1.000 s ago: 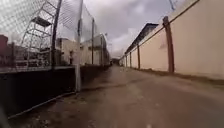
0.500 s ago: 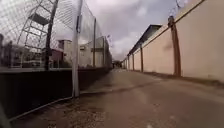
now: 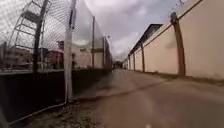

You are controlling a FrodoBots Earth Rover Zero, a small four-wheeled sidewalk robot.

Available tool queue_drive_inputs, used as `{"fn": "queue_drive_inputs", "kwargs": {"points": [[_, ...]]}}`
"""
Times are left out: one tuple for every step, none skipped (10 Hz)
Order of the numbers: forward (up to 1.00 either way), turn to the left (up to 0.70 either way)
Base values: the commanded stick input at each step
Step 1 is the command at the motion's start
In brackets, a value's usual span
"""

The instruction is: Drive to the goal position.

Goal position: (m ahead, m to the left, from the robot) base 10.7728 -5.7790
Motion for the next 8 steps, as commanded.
{"fn": "queue_drive_inputs", "kwargs": {"points": [[0.7,0.0],[0.7,0.0],[0.7,-0.24],[0.7,-0.35],[0.7,-0.35],[0.7,-0.35],[0.7,-0.35],[0.7,-0.35]]}}
